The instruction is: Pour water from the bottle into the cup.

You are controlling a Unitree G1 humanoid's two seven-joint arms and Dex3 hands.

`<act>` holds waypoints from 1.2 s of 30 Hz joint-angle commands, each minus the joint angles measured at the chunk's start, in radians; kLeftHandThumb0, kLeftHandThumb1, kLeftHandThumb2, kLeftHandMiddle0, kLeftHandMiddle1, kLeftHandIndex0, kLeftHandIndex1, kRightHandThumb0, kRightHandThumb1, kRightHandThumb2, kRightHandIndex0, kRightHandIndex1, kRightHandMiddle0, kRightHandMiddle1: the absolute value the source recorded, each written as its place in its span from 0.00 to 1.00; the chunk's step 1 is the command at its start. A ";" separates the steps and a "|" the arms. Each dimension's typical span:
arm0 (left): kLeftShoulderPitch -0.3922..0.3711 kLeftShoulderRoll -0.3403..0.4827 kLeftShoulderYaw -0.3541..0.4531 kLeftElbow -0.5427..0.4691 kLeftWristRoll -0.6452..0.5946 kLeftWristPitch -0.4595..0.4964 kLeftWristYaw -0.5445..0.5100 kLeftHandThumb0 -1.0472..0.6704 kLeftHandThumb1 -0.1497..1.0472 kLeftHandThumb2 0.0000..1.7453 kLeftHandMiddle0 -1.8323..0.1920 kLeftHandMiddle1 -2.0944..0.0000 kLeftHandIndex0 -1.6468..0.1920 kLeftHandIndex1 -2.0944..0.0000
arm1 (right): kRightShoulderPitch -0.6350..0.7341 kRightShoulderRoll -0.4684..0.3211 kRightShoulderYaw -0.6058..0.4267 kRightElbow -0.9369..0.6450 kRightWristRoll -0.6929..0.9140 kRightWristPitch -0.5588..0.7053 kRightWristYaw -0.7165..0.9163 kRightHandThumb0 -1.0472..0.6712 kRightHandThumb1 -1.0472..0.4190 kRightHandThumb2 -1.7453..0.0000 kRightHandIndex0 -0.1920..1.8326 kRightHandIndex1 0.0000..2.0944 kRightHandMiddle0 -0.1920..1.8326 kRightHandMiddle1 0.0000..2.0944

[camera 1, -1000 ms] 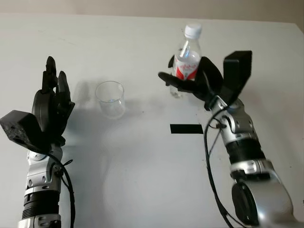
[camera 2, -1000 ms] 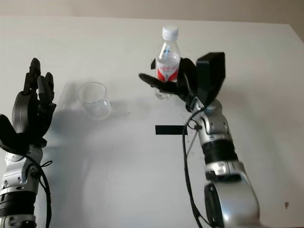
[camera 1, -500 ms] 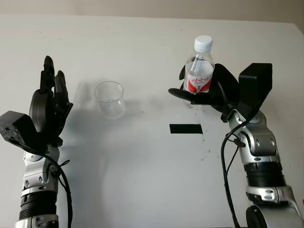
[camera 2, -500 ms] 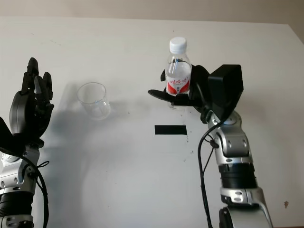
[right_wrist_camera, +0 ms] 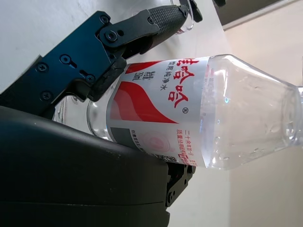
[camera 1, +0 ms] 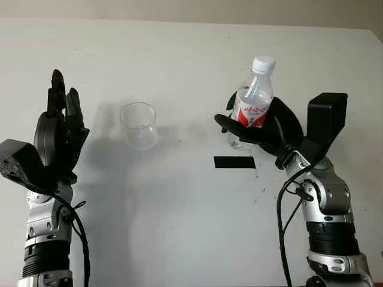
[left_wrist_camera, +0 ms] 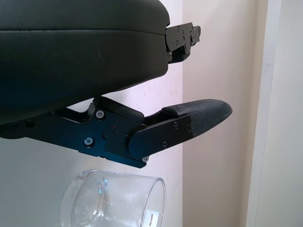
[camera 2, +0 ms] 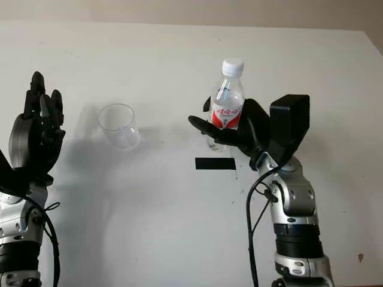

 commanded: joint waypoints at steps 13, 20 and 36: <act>0.021 0.012 0.010 -0.016 0.002 0.005 -0.006 0.20 1.00 0.41 0.96 0.97 0.98 0.98 | 0.044 -0.011 -0.002 -0.034 0.004 0.003 -0.016 0.49 0.00 0.76 1.00 1.00 0.78 1.00; 0.019 0.010 0.012 -0.017 -0.005 0.005 -0.008 0.20 1.00 0.41 0.96 0.97 0.98 0.98 | 0.071 -0.014 0.020 -0.025 -0.028 -0.023 -0.004 0.49 0.00 0.77 0.97 1.00 0.78 1.00; 0.018 0.019 0.016 -0.007 0.002 -0.002 -0.016 0.19 1.00 0.41 0.95 0.97 0.97 0.97 | 0.119 0.013 0.054 0.015 -0.044 -0.088 0.036 0.48 0.00 0.75 0.88 1.00 0.77 1.00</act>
